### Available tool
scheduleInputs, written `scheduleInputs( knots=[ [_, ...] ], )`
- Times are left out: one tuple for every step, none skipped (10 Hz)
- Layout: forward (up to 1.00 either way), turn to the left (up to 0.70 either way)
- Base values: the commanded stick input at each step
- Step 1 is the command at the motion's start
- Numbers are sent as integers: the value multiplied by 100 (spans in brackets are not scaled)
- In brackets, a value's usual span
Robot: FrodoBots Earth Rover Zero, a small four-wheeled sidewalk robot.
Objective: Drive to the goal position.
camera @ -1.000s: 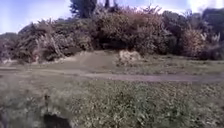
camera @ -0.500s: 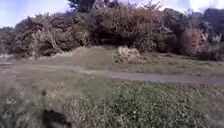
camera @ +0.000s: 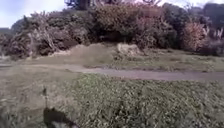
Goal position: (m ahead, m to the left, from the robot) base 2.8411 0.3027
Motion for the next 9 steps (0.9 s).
scheduleInputs(
  knots=[
    [70,0],
    [70,0],
    [70,0],
    [70,0],
    [70,0],
    [70,0],
    [70,0],
    [70,0],
    [70,0]
  ],
)
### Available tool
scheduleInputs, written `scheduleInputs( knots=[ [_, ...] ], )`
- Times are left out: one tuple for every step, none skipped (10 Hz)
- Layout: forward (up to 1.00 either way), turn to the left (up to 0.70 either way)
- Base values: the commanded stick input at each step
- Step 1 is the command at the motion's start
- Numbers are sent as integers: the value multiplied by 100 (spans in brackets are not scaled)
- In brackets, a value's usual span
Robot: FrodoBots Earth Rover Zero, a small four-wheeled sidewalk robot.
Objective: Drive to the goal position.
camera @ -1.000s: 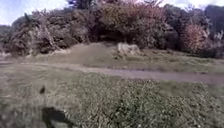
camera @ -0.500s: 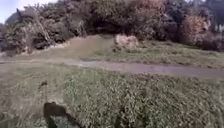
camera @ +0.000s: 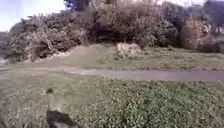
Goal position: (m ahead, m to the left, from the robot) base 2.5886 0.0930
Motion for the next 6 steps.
scheduleInputs(
  knots=[
    [70,0],
    [70,0],
    [70,0],
    [70,0],
    [70,0],
    [70,0]
  ],
)
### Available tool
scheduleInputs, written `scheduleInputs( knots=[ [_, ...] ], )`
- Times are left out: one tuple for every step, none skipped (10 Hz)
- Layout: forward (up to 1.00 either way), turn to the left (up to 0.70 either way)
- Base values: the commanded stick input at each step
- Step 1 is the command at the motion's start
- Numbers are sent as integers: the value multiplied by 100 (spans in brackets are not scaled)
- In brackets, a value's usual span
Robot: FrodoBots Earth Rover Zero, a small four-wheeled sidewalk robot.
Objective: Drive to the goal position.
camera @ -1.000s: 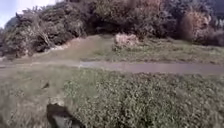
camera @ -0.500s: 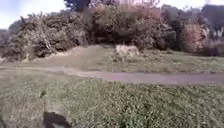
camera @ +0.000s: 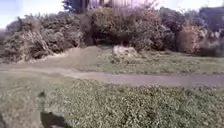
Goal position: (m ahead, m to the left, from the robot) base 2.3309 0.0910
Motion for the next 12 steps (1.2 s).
scheduleInputs(
  knots=[
    [70,0],
    [70,0],
    [70,0],
    [70,0],
    [70,0],
    [70,0],
    [70,0],
    [70,0],
    [70,0],
    [70,0],
    [70,0],
    [70,2]
  ],
)
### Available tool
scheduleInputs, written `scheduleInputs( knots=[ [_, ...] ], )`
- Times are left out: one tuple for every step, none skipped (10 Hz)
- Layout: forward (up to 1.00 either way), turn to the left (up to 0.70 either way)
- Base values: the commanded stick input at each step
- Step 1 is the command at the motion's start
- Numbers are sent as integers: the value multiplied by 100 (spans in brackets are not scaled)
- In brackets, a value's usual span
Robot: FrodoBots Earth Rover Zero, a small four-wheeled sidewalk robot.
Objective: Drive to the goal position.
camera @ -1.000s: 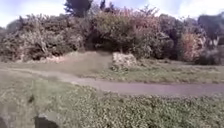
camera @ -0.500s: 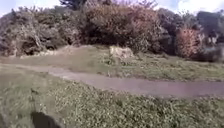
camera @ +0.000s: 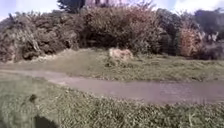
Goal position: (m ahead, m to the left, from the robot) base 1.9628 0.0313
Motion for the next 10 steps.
scheduleInputs(
  knots=[
    [70,13],
    [70,25],
    [70,35],
    [70,35],
    [70,35],
    [70,35],
    [70,35],
    [70,35],
    [70,35],
    [70,35]
  ],
)
